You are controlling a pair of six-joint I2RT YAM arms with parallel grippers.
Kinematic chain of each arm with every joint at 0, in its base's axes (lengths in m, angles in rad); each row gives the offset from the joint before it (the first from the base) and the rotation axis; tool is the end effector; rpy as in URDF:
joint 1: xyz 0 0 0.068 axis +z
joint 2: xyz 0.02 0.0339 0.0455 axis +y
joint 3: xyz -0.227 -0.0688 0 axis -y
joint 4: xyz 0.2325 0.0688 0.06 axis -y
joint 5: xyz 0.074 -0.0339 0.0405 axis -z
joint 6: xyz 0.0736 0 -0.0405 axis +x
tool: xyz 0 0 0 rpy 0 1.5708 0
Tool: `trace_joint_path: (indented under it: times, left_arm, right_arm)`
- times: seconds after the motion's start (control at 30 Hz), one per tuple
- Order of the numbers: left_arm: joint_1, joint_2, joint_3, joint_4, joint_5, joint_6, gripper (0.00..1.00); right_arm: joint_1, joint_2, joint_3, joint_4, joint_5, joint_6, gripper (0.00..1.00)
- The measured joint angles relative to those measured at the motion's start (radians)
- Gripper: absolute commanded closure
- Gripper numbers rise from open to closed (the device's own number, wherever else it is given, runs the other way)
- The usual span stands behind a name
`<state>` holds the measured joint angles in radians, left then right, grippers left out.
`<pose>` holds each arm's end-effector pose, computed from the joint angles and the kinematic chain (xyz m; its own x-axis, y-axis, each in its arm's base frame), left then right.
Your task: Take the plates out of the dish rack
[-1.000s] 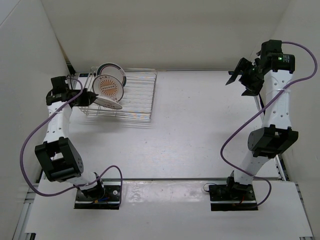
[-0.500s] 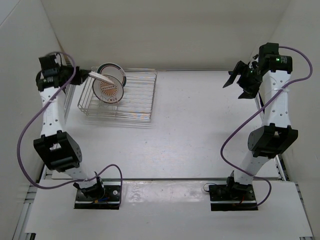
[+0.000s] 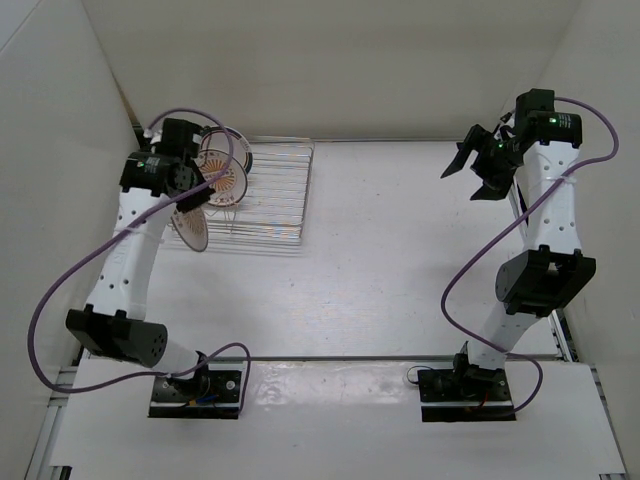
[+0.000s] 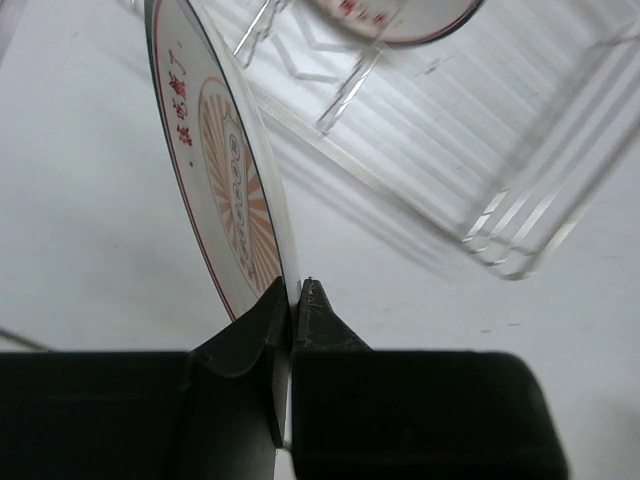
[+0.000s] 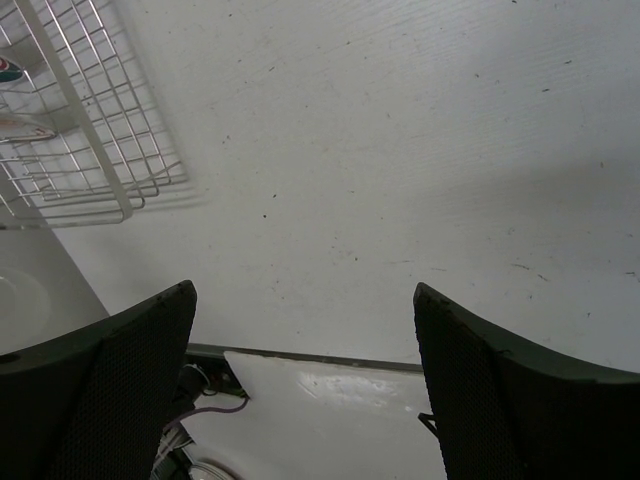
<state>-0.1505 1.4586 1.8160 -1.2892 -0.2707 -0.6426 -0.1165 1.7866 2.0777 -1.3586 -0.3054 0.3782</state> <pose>0.2776 -0.0222 0.3603 -0.6274 -0.4889 -0.6061 -0.4862 0.8539 -0.1856 0.3439 -0.0180 0.3331 -0.8208 0.4506 -0.3510 0.2904 0.8584 0.4229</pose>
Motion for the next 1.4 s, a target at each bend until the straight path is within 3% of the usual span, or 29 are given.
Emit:
trace_joint_path:
  times: [0.17,0.3,0.57,0.77,0.9,1.17,1.4]
  left_arm:
    - [-0.106,0.044,-0.133,-0.055,-0.14,0.01,1.0]
    - [-0.205,0.085,-0.132,-0.072,-0.171,0.061,1.0]
    - [-0.51,0.267,0.076,0.018,-0.137,0.344,1.0]
    - [-0.691,0.28,-0.061,0.011,-0.274,0.474,1.0]
    - [-0.704,0.265,-0.131,-0.034,-0.371,0.409,1.0]
    - [-0.68,0.145,-0.381,-0.061,-0.539,0.101,0.98]
    - [-0.505,0.144,-0.55,-0.049,-0.498,-0.138,0.96]
  right_arm:
    - [0.0,0.003,0.001,0.0,-0.024,-0.01,0.1]
    - [0.0,0.028,0.026,-0.002,-0.115,-0.039,0.1]
    - [0.001,0.056,0.057,0.003,-0.284,-0.071,0.1]
    - [0.001,0.052,0.002,0.004,-0.304,-0.071,0.1]
    - [0.001,0.052,-0.015,0.004,-0.308,-0.071,0.1]
    - [0.001,0.052,-0.026,0.004,-0.325,-0.071,0.1]
    - [0.001,0.052,-0.026,0.004,-0.331,-0.072,0.1]
